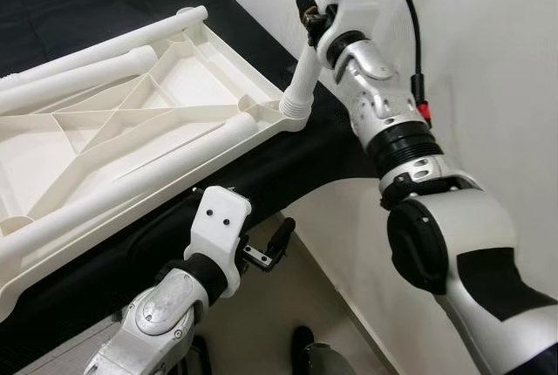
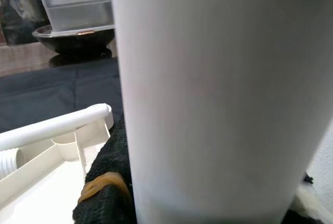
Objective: Building children table
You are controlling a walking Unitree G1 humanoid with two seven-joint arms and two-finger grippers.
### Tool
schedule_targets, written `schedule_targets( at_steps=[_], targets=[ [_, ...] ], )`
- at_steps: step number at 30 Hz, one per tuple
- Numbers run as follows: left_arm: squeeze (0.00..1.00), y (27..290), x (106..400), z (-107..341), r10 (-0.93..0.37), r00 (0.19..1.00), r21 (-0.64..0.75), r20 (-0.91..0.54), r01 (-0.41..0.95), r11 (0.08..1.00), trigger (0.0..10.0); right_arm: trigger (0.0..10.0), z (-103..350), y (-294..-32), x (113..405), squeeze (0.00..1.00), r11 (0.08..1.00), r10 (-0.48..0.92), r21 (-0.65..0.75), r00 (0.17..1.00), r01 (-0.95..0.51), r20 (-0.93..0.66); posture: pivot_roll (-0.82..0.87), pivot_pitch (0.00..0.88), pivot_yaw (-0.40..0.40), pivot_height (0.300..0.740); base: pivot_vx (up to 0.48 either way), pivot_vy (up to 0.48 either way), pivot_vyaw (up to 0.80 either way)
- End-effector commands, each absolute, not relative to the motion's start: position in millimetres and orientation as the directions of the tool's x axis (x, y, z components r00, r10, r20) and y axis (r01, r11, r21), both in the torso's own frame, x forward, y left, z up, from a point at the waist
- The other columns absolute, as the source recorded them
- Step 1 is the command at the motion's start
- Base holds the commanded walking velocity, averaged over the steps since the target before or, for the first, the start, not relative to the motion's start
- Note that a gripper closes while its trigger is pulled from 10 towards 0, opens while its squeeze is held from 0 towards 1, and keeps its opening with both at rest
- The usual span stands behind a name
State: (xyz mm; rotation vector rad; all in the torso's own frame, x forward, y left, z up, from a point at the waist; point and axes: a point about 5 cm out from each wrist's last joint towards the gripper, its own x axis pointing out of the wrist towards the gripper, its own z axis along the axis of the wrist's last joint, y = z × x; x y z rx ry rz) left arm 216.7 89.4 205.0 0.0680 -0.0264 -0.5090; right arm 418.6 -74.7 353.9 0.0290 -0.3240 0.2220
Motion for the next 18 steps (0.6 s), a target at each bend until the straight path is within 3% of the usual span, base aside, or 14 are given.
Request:
schedule_targets(
  at_steps=[1, 8, 18],
  targets=[
    [0.0, 90.6, 217.6, 202.1, -0.484, 0.875, 0.081, -0.001, 0.483, 0.872, 10.0, 0.0, 301.2, -63.4, 423.5, 0.0, 0.982, 0.184, -0.069, 0.978, -0.178, 0.096, 0.05, 0.347, -0.105, 0.74, 0.0, 0.0, 0.0],
    [0.0, 90.8, 217.7, 203.4, -0.479, 0.878, 0.079, 0.007, 0.477, 0.875, 10.0, 0.0, 296.5, -57.3, 422.8, 0.0, 0.994, 0.069, -0.087, 0.997, -0.065, 0.033, 0.04, 0.345, -0.112, 0.74, 0.0, 0.0, 0.0],
    [0.0, 94.5, 219.6, 205.7, -0.46, 0.888, 0.089, 0.017, 0.457, 0.885, 10.0, 0.0, 294.1, -64.6, 420.8, 0.0, 0.976, -0.205, 0.076, 0.979, 0.205, -0.019, 0.05, 0.347, -0.12, 0.74, 0.0, 0.0, 0.0]
  ],
)
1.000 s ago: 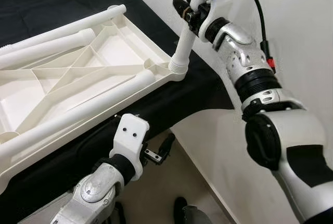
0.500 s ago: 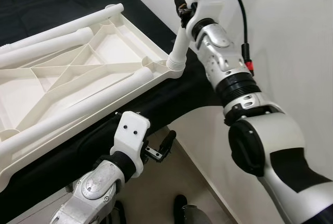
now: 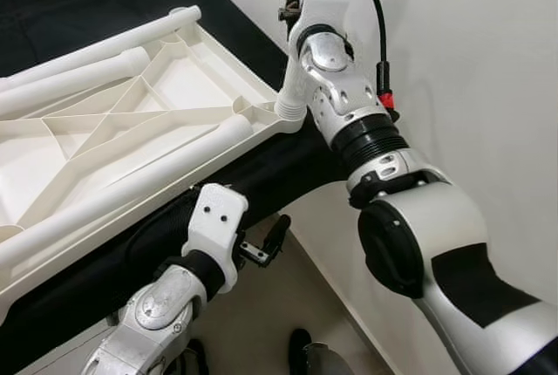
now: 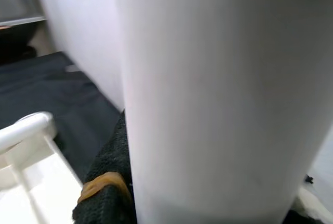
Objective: Building children table
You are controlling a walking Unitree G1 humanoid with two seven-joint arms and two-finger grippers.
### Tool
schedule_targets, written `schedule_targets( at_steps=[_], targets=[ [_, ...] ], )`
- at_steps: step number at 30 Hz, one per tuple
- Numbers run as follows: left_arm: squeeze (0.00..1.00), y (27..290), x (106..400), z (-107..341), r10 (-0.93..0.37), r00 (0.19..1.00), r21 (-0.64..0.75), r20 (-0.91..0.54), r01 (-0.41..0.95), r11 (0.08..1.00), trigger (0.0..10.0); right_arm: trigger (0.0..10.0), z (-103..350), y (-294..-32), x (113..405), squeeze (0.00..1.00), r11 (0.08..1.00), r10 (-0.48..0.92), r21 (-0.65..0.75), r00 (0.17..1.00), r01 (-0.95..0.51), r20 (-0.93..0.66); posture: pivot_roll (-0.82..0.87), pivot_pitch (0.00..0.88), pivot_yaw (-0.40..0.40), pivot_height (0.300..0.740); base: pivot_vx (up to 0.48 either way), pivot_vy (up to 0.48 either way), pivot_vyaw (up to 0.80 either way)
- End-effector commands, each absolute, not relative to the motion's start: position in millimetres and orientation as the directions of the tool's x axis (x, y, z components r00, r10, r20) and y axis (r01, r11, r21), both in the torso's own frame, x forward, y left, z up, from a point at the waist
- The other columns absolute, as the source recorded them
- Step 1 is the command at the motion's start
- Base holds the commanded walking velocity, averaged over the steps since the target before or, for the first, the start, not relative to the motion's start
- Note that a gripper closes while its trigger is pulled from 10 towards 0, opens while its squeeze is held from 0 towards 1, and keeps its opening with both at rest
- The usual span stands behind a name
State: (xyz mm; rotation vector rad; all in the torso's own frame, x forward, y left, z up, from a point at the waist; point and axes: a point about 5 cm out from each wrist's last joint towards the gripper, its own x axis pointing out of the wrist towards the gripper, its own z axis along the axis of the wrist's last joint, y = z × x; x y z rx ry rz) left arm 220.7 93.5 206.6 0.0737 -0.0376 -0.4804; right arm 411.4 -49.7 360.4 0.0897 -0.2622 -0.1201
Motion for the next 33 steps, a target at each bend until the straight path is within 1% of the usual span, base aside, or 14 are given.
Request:
schedule_targets(
  at_steps=[1, 3, 6, 9, 10, 12, 13, 15, 17, 19, 20, 22, 28, 33],
  targets=[
    [0.0, 95.7, 220.3, 205.9, -0.457, 0.889, 0.093, 0.018, 0.453, 0.886, 10.0, 0.0, 296.3, -67.0, 420.5, 0.0, 0.966, -0.241, 0.091, 0.97, 0.241, -0.01, 0.05, 0.347, -0.12, 0.74, 0.0, 0.0, 0.0],
    [0.0, 98.5, 222.7, 207.2, -0.447, 0.894, 0.101, 0.023, 0.443, 0.891, 10.0, 0.0, 300.5, -69.8, 419.4, 0.0, 0.946, -0.305, 0.119, 0.953, 0.302, 0.004, 0.05, 0.351, -0.124, 0.74, 0.0, 0.0, 0.0],
    [0.0, 99.6, 223.6, 208.0, -0.443, 0.896, 0.104, 0.027, 0.438, 0.893, 10.0, 0.0, 301.8, -70.8, 418.9, 0.0, 0.935, -0.331, 0.133, 0.944, 0.328, 0.003, 0.05, 0.351, -0.126, 0.74, 0.0, 0.0, 0.0],
    [0.0, 103.1, 226.4, 210.3, -0.429, 0.902, 0.113, 0.038, 0.423, 0.899, 10.0, 0.0, 307.9, -75.6, 415.9, 0.0, 0.886, -0.448, 0.144, 0.894, 0.442, 0.013, 0.05, 0.352, -0.13, 0.74, 0.0, 0.0, 0.0],
    [0.0, 103.1, 226.4, 210.3, -0.429, 0.902, 0.113, 0.038, 0.423, 0.899, 10.0, 0.0, 307.9, -75.6, 415.9, 0.0, 0.886, -0.448, 0.144, 0.894, 0.442, 0.013, 0.05, 0.352, -0.13, 0.74, 0.0, 0.0, 0.0],
    [0.0, 103.1, 227.0, 210.6, -0.428, 0.903, 0.117, 0.039, 0.421, 0.9, 10.0, 0.0, 309.0, -79.1, 413.3, 0.0, 0.838, -0.53, 0.156, 0.848, 0.523, 0.005, 0.05, 0.351, -0.132, 0.74, 0.0, 0.0, 0.0],
    [0.0, 103.1, 227.0, 210.6, -0.428, 0.903, 0.117, 0.039, 0.421, 0.9, 10.0, 0.0, 309.0, -79.1, 413.3, 0.0, 0.838, -0.53, 0.156, 0.848, 0.523, 0.005, 0.05, 0.351, -0.132, 0.74, 0.0, 0.0, 0.0],
    [0.0, 102.4, 227.2, 210.5, -0.428, 0.903, 0.117, 0.04, 0.421, 0.9, 10.0, 0.0, 310.7, -81.1, 410.7, 0.0, 0.797, -0.591, 0.161, 0.806, 0.582, 0.012, 0.05, 0.351, -0.136, 0.74, 0.0, 0.0, 0.0],
    [0.0, 102.1, 227.3, 210.6, -0.428, 0.903, 0.116, 0.04, 0.421, 0.9, 10.0, 0.0, 311.7, -81.6, 409.7, 0.0, 0.782, -0.613, 0.161, 0.79, 0.603, 0.018, 0.05, 0.351, -0.136, 0.74, 0.0, 0.0, 0.0],
    [0.0, 100.6, 227.2, 210.9, -0.429, 0.902, 0.113, 0.043, 0.422, 0.899, 10.0, 0.0, 310.1, -81.4, 406.0, 0.0, 0.722, -0.68, 0.164, 0.733, 0.672, -0.006, 0.04, 0.35, -0.141, 0.74, 0.0, 0.0, 0.0],
    [0.0, 100.6, 227.2, 210.9, -0.429, 0.902, 0.113, 0.043, 0.422, 0.899, 10.0, 0.0, 310.1, -81.4, 406.0, 0.0, 0.722, -0.68, 0.164, 0.733, 0.672, -0.006, 0.04, 0.35, -0.141, 0.74, 0.0, 0.0, 0.0],
    [0.0, 99.7, 227.0, 211.1, -0.428, 0.902, 0.11, 0.047, 0.422, 0.9, 10.0, 0.0, 309.2, -80.8, 403.6, 0.0, 0.685, -0.718, 0.163, 0.696, 0.71, -0.018, 0.04, 0.35, -0.142, 0.74, 0.0, 0.0, 0.0],
    [0.0, 97.0, 226.9, 211.6, -0.429, 0.902, 0.104, 0.052, 0.422, 0.901, 10.0, 0.0, 314.0, -75.3, 397.6, 0.0, 0.617, -0.778, 0.176, 0.628, 0.767, -0.007, 0.05, 0.352, -0.151, 0.74, 0.0, 0.0, 0.0],
    [0.0, 97.1, 227.7, 212.2, -0.426, 0.903, 0.103, 0.056, 0.419, 0.902, 10.0, 0.0, 318.3, -67.5, 392.8, 0.0, 0.584, -0.803, 0.198, 0.596, 0.787, 0.003, 0.05, 0.35, -0.156, 0.74, 0.0, 0.0, 0.0]
  ],
)
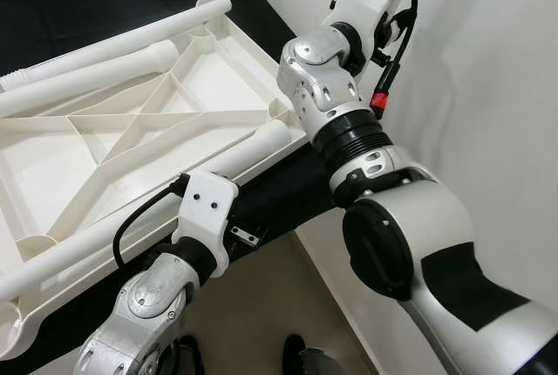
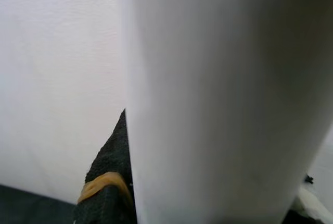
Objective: Building children table
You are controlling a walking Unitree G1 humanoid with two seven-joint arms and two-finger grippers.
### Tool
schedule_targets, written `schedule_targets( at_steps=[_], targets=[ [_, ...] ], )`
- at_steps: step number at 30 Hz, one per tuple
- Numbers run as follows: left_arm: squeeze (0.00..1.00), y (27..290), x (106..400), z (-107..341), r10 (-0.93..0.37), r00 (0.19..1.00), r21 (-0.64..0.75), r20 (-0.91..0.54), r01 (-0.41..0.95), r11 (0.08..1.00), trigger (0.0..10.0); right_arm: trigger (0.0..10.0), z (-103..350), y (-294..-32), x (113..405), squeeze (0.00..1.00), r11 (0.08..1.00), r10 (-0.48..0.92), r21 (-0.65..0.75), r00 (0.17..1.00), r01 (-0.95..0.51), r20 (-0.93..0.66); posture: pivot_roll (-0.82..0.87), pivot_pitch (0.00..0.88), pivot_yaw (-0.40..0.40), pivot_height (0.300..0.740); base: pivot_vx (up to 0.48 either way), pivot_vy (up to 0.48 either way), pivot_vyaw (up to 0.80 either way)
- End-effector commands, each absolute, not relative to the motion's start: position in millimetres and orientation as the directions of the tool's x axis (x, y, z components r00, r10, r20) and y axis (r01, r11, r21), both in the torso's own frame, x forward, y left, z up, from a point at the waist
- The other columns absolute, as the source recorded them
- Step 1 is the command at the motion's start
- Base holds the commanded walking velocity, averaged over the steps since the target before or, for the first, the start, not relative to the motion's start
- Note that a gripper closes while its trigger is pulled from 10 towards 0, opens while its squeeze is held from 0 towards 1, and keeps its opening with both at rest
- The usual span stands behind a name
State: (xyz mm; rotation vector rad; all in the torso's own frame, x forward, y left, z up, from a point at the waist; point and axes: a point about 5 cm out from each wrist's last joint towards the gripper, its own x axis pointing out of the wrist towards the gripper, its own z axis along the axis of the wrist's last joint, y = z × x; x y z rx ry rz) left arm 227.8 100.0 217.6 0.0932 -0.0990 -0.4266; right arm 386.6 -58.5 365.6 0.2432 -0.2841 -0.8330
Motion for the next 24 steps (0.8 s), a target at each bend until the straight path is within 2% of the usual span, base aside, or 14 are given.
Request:
schedule_targets(
  at_steps=[1, 3, 8, 10, 13, 16, 18, 23, 24],
  targets=[
    [0.0, 97.1, 227.7, 212.2, -0.426, 0.903, 0.103, 0.056, 0.419, 0.902, 10.0, 0.0, 318.3, -67.5, 392.8, 0.0, 0.584, -0.803, 0.198, 0.596, 0.787, 0.003, 0.05, 0.35, -0.156, 0.74, 0.0, 0.0, 0.0],
    [0.0, 97.8, 228.8, 213.5, -0.416, 0.907, 0.108, 0.063, 0.408, 0.906, 10.0, 0.0, 320.3, -65.3, 388.9, 0.0, 0.537, -0.835, 0.22, 0.55, 0.815, 0.001, 0.07, 0.352, -0.171, 0.74, 0.0, 0.0, 0.0],
    [0.0, 104.5, 231.0, 219.0, -0.359, 0.93, 0.13, 0.078, 0.348, 0.929, 10.0, 0.0, 317.9, -60.4, 386.8, 0.0, 0.521, -0.843, 0.232, 0.538, 0.822, -0.016, 0.1, 0.363, -0.205, 0.74, 0.0, 0.0, 0.0],
    [0.0, 100.2, 224.8, 226.0, -0.415, 0.904, 0.063, 0.106, 0.411, 0.91, 10.0, 0.0, 316.5, -58.9, 386.4, 0.0, 0.518, -0.843, 0.232, 0.537, 0.823, -0.023, 0.1, 0.365, -0.207, 0.74, 0.0, 0.0, 0.0],
    [0.0, 97.4, 221.7, 229.1, -0.443, 0.888, 0.043, 0.12, 0.442, 0.896, 10.0, 0.0, 316.2, -58.7, 386.3, 0.0, 0.516, -0.844, 0.232, 0.535, 0.825, -0.024, 0.1, 0.365, -0.207, 0.74, 0.0, 0.0, 0.0],
    [0.0, 82.6, 207.7, 229.1, -0.578, 0.807, 0.006, 0.121, 0.582, 0.813, 10.0, 0.0, 316.3, -59.5, 386.6, 0.0, 0.51, -0.847, 0.23, 0.531, 0.829, -0.033, 0.1, 0.371, -0.217, 0.74, 0.0, 0.0, 0.0],
    [0.0, 77.7, 202.6, 226.1, -0.621, 0.777, 0.011, 0.103, 0.623, 0.782, 10.0, 0.0, 317.2, -59.0, 386.3, 0.0, 0.506, -0.847, 0.234, 0.529, 0.83, -0.044, 0.09, 0.373, -0.215, 0.74, 0.0, 0.0, 0.0],
    [0.0, 71.9, 198.8, 220.0, -0.645, 0.76, 0.021, 0.077, 0.645, 0.764, 10.0, 0.0, 319.4, -56.5, 386.3, 0.0, 0.517, -0.834, 0.26, 0.548, 0.816, -0.061, 0.09, 0.369, -0.216, 0.74, 0.0, 0.0, 0.0],
    [0.0, 71.6, 199.2, 219.3, -0.64, 0.765, 0.026, 0.075, 0.64, 0.768, 10.0, 4.3, 319.8, -55.5, 387.2, 0.0, 0.538, -0.82, 0.269, 0.57, 0.799, -0.054, 0.09, 0.37, -0.217, 0.74, 0.0, 0.0, 0.0]
  ],
)
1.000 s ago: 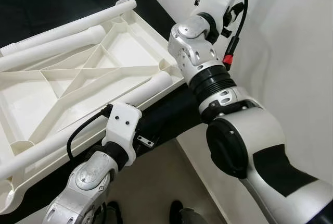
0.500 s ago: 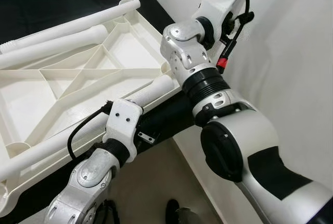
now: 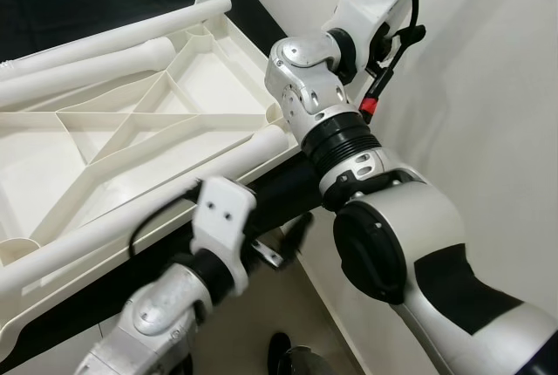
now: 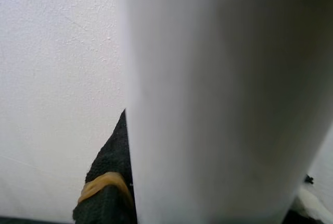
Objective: Building children table
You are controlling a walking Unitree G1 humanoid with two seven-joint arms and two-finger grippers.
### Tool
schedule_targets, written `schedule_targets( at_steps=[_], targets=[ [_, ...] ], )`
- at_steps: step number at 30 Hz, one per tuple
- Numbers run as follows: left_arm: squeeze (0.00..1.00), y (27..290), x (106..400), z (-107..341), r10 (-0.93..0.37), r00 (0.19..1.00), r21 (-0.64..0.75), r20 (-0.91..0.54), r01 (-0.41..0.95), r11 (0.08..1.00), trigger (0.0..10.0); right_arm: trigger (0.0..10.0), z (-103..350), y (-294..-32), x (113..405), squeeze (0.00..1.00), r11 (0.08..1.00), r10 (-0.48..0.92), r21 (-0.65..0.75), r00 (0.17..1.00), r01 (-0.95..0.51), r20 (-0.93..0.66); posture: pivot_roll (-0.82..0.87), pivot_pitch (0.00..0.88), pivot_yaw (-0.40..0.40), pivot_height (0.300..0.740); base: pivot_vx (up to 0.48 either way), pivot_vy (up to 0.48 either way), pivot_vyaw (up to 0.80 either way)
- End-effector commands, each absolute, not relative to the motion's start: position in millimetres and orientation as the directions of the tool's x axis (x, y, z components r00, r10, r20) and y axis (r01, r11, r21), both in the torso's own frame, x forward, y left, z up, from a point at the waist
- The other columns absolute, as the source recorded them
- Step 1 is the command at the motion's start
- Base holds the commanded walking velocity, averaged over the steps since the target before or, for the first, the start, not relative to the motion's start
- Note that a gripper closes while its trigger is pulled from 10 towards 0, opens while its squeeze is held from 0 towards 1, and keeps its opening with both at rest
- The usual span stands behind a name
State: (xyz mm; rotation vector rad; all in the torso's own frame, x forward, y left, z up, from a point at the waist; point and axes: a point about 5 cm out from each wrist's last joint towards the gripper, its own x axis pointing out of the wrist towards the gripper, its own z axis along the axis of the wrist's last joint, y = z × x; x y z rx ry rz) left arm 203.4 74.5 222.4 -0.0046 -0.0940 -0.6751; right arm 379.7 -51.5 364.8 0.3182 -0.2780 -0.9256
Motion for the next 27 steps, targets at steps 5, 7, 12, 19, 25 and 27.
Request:
schedule_targets(
  at_steps=[5, 7, 12, 19, 25, 27],
  targets=[
    [0.0, 73.1, 200.4, 218.5, -0.629, 0.774, 0.026, 0.063, 0.629, 0.777, 10.0, 10.0, 314.9, -53.9, 388.8, 0.0, 0.562, -0.795, 0.28, 0.602, 0.778, -0.074, 0.08, 0.366, -0.212, 0.74, 0.0, 0.0, 0.0],
    [0.0, 73.5, 200.5, 218.1, -0.629, 0.775, 0.024, 0.061, 0.629, 0.777, 10.0, 10.0, 313.5, -53.0, 389.4, 0.0, 0.572, -0.784, 0.283, 0.614, 0.77, -0.085, 0.09, 0.361, -0.209, 0.74, 0.0, 0.0, 0.0],
    [0.0, 73.9, 199.6, 216.9, -0.631, 0.773, 0.028, 0.056, 0.631, 0.775, 10.0, 10.0, 311.9, -50.9, 389.9, 0.0, 0.588, -0.768, 0.288, 0.634, 0.756, -0.097, 0.09, 0.354, -0.205, 0.74, 0.0, 0.0, 0.0],
    [0.0, 74.0, 199.8, 215.4, -0.629, 0.776, 0.035, 0.052, 0.628, 0.778, 10.0, 10.0, 317.8, -46.6, 388.1, 0.0, 0.593, -0.77, 0.291, 0.634, 0.751, -0.066, 0.09, 0.346, -0.202, 0.74, 0.0, 0.0, 0.0],
    [0.0, 74.5, 200.1, 215.2, -0.625, 0.779, 0.036, 0.054, 0.623, 0.781, 10.0, 10.0, 327.2, -35.6, 385.4, 0.0, 0.636, -0.744, 0.304, 0.668, 0.709, -0.003, 0.08, 0.344, -0.203, 0.74, 0.0, 0.0, 0.0],
    [0.0, 74.5, 200.2, 215.2, -0.624, 0.779, 0.035, 0.054, 0.623, 0.781, 10.0, 10.0, 333.0, -33.3, 384.2, 0.0, 0.646, -0.739, 0.314, 0.673, 0.696, 0.03, 0.08, 0.344, -0.203, 0.74, 0.0, 0.0, 0.0]
  ],
)
